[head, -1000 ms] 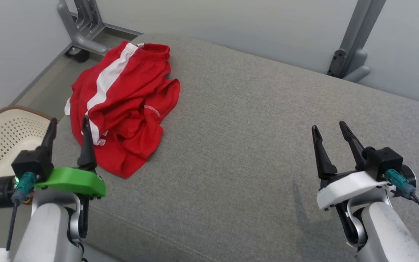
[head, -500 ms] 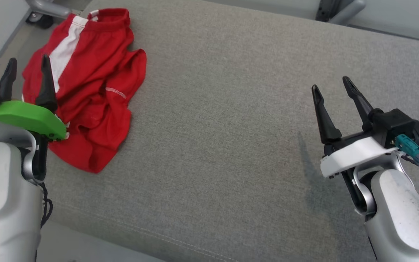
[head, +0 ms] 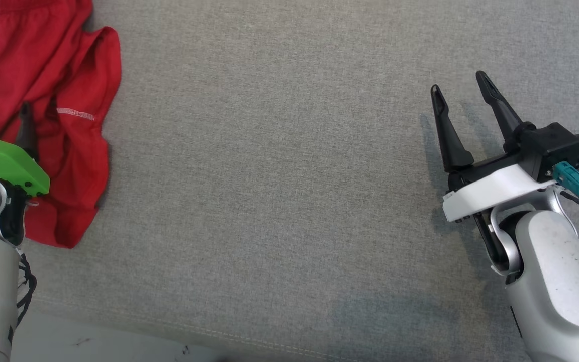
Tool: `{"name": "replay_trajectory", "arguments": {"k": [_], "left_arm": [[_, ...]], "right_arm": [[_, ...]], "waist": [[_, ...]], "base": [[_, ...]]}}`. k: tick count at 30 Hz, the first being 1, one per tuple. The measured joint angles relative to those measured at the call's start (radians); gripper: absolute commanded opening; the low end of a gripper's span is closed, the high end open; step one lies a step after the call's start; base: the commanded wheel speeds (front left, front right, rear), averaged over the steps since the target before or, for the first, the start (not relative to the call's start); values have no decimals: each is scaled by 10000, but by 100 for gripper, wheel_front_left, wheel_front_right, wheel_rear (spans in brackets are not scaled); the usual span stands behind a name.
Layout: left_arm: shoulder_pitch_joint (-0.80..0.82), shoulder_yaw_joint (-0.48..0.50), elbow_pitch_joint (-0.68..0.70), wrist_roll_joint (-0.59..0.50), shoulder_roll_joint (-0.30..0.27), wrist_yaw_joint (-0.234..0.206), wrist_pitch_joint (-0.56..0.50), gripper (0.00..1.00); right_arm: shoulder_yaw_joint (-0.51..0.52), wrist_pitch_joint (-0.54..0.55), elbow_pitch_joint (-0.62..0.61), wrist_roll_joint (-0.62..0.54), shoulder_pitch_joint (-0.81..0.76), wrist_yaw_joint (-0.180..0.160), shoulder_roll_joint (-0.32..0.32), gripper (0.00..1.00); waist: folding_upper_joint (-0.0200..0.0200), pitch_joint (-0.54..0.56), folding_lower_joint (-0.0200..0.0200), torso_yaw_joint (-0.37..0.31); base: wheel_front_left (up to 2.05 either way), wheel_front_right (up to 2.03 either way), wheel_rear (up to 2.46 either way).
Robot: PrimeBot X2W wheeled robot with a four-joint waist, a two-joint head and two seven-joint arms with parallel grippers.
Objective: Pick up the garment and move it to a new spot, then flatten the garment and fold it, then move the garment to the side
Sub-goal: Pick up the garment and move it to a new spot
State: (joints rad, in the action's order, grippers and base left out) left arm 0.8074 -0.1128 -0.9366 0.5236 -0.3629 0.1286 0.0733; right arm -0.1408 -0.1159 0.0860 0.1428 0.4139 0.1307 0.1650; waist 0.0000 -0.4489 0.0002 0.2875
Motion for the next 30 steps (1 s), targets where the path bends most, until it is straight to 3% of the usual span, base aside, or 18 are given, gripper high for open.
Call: {"name": "replay_trajectory", "arguments": {"k": [1, 2, 3, 4, 13, 18, 24, 30], "left_arm": [[63, -48, -127, 77, -42, 2, 38, 100], [110, -136, -201, 196, -84, 2, 92, 77], [159, -203, -278, 324, -98, 2, 117, 8], [198, -305, -337, 395, -136, 2, 123, 0], [579, -715, -836, 282, -819, 6, 1369, 0], [843, -709, -357, -52, -1080, -134, 1776, 0], [515, -180, 1919, -426, -1294, -608, 1866, 0], [-1622, 94, 4836, -773, -1127, -1179, 1873, 0]], "right_arm": [[12, 0, -4, 4, 22, 0, 8, 100], [35, 0, -6, 15, 24, 0, 12, 100], [36, 2, -6, 29, 31, 0, 12, 100], [27, 2, -4, 31, 57, 0, 17, 100], [12, -105, 148, 140, 204, 0, -128, 100], [186, -270, 349, 157, 58, 0, -194, 100], [451, -497, 523, 257, -174, 0, -428, 100], [746, -633, 614, 274, -659, 0, -627, 100]], "waist": [[0, -97, 0, -62], [0, -189, 0, -118], [0, -268, 0, -169], [0, -335, 0, -215], [0, -301, -1, -417], [0, 111, -1, -389], [0, 783, -1, -399], [0, 1550, -3, -533]], "base": [[0, 0, 0], [0, 0, 0], [0, 0, 0], [0, 0, 0], [0, 0, 0], [0, 0, 0], [0, 0, 0], [0, 0, 0]]}}
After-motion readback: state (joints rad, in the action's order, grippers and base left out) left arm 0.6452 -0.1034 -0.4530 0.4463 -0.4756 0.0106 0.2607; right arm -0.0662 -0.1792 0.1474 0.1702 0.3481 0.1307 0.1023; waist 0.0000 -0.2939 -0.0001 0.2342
